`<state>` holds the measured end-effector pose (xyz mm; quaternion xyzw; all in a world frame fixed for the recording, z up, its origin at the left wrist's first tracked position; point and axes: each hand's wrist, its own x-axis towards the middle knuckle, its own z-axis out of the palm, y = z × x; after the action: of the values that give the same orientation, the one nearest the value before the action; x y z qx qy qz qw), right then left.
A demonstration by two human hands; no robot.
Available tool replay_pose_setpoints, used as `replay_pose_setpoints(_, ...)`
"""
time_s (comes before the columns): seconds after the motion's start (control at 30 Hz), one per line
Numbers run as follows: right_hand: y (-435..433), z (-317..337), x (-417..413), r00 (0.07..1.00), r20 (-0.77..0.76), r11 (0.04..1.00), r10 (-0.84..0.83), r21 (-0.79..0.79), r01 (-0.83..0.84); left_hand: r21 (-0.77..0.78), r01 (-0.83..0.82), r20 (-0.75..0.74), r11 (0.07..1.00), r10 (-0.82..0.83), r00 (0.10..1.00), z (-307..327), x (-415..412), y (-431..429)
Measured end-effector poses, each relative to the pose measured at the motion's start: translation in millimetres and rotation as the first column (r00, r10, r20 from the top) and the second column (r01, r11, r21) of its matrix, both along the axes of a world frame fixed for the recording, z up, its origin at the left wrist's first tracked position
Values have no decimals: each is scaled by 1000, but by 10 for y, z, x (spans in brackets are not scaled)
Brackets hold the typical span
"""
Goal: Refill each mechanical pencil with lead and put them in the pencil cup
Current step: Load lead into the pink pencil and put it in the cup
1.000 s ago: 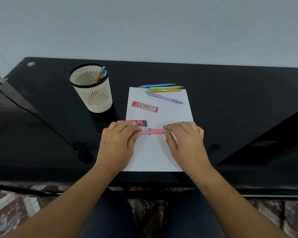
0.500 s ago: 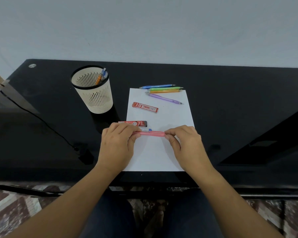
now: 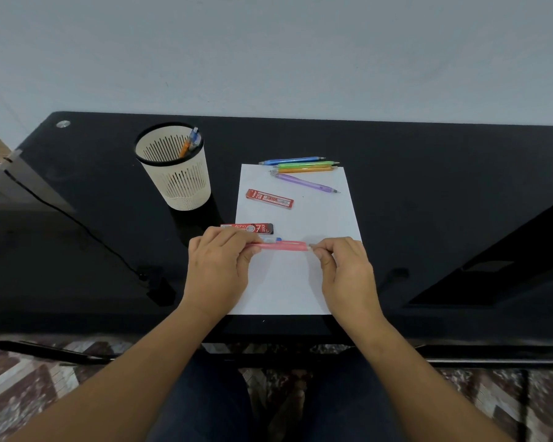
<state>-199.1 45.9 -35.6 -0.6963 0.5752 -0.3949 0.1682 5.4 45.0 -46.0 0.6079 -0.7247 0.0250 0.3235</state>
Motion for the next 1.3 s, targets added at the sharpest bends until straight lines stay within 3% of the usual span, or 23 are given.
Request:
replay_pose_setpoints(0.1,-4,5,-5,1000,1,998,24,51,-24,-7,3,-4,1000,-3,1000,-1,1,1)
replay_pose_setpoints(0.33,-11,-23,-18,996,-19,996,84,-38,-85,-11,8,-16,1000,-8,1000,1,-3,3)
replay_pose_setpoints(0.7,-37,-49,-26,997,-16,996,81,-38,-82,54,3,-14,999,-3,1000,7,2,22)
replay_pose_setpoints(0.97,-66,-5,-77,947,-322,1000,17,-11,-22,129,1,68,992,-10,998,90,37,56)
replay_pose_setpoints(1.3,-17,193,-64,874,-479,996,76,78,-43,219,0,104,976,-23,994,127,-26,103)
